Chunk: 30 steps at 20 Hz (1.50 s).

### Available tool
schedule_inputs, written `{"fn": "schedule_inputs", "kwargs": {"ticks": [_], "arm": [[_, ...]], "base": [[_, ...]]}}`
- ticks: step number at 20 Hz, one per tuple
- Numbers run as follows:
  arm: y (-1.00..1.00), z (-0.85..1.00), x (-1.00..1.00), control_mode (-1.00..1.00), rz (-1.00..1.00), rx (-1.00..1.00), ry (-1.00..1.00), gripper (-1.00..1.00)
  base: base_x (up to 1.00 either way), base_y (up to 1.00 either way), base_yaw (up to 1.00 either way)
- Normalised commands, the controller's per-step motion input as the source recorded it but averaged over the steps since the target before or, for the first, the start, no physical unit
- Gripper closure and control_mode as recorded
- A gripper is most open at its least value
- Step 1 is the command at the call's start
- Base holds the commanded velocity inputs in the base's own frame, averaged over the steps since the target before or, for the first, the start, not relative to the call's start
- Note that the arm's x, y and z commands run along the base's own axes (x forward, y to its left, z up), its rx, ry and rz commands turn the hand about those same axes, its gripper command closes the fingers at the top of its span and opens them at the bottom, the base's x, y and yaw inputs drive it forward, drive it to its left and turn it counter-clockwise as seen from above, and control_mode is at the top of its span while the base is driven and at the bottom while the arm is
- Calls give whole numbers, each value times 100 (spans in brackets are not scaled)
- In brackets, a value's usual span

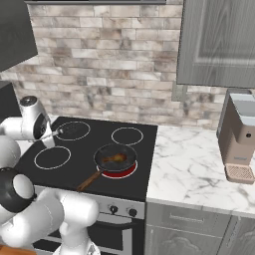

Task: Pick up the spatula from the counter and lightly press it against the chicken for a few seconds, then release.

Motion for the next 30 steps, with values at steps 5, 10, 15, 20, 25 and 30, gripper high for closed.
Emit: {"fn": "schedule_inputs", "kwargs": {"ticks": [5,10,15,20,25,30], "arm": [[-35,0,-3,-100,-8,9,0,100],[-43,0,-9,-100,-3,10,0,100],[-37,1,-3,-100,-4,6,0,100],[-32,4,-6,-100,-7,0,2,100],[-31,0,-3,-100,-7,8,8,100],[-25,0,0,-100,-5,14,13,100]], "base": [[0,0,0],[0,0,0],[0,0,0],[0,0,0],[0,0,0],[0,0,0]]}}
